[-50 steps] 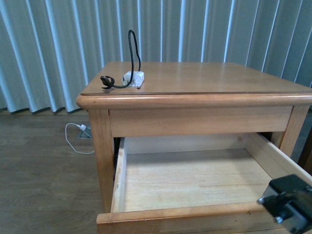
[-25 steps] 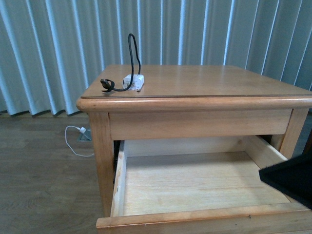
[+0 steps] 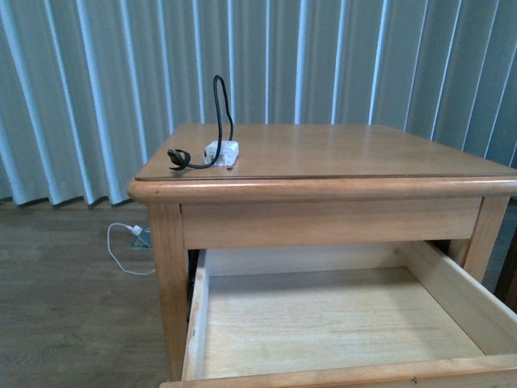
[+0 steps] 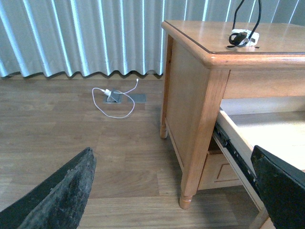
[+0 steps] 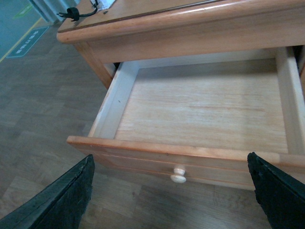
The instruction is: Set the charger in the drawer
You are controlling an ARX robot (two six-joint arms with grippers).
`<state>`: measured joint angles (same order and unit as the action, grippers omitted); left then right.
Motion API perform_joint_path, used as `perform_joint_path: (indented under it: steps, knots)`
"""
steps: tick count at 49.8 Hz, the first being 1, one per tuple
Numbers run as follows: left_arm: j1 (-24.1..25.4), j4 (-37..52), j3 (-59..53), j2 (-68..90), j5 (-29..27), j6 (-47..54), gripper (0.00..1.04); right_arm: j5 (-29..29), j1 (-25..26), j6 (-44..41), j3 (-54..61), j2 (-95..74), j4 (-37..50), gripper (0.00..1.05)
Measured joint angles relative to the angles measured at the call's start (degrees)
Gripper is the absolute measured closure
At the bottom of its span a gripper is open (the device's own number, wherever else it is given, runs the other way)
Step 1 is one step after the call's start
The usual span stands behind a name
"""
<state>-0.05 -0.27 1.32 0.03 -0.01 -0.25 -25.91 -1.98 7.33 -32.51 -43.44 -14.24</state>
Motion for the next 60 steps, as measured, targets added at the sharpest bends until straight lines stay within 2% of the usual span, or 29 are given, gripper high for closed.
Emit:
perform_joint_path:
  steps: [5, 13, 14, 17, 18, 19, 21, 25, 34, 37, 40, 41, 56, 60]
  knots:
    - [0.0, 0.0, 0.0, 0.0, 0.0, 0.0, 0.06, -0.4, 2.5, -0.3, 1.9, 3.8, -1.1, 0.09]
    - [0.0, 0.0, 0.0, 0.0, 0.0, 0.0, 0.06, -0.7, 2.7, -0.5, 1.9, 4.0, -1.1, 0.09]
    - [0.0, 0.0, 0.0, 0.0, 0.0, 0.0, 0.06, 0.9, 2.4, -0.7, 2.3, 4.3, -0.2, 0.09]
    - [0.0, 0.0, 0.0, 0.0, 0.0, 0.0, 0.06, 11.7, 1.5, -3.2, 7.8, 7.1, 12.2, 0.19]
    - [0.0, 0.0, 0.0, 0.0, 0.0, 0.0, 0.06, 18.5, 1.6, -4.3, 11.1, 8.9, 18.8, 0.25]
    - [0.0, 0.0, 0.0, 0.0, 0.0, 0.0, 0.06, 22.6, 1.7, -5.0, 13.4, 10.2, 23.5, 0.30]
    - [0.0, 0.0, 0.0, 0.0, 0.0, 0.0, 0.06, 25.6, 2.0, -5.7, 15.7, 11.6, 28.0, 0.38]
    - [0.0, 0.0, 0.0, 0.0, 0.0, 0.0, 0.06, 26.0, 2.1, -6.5, 19.5, 14.4, 30.3, 0.59]
    - [0.0, 0.0, 0.0, 0.0, 0.0, 0.0, 0.06, 25.9, 2.0, -7.0, 23.6, 17.7, 30.5, 0.90]
    - [0.0, 0.0, 0.0, 0.0, 0.0, 0.0, 0.06, 25.9, 2.0, -7.0, 24.8, 19.4, 30.4, 1.03]
    - [0.0, 0.0, 0.0, 0.0, 0.0, 0.0, 0.06, 25.9, 2.0, -7.3, 25.8, 20.9, 30.1, 1.02]
    - [0.0, 0.0, 0.0, 0.0, 0.0, 0.0, 0.06, 25.9, 2.0, -7.2, 26.1, 21.1, 30.0, 0.99]
    - [0.0, 0.0, 0.0, 0.0, 0.0, 0.0, 0.06, 25.9, 2.0, -7.3, 26.4, 21.4, 30.0, 0.26]
    - [0.0, 0.0, 0.0, 0.0, 0.0, 0.0, 0.06, 25.9, 2.0, -7.2, 26.4, 21.4, 30.0, 0.12]
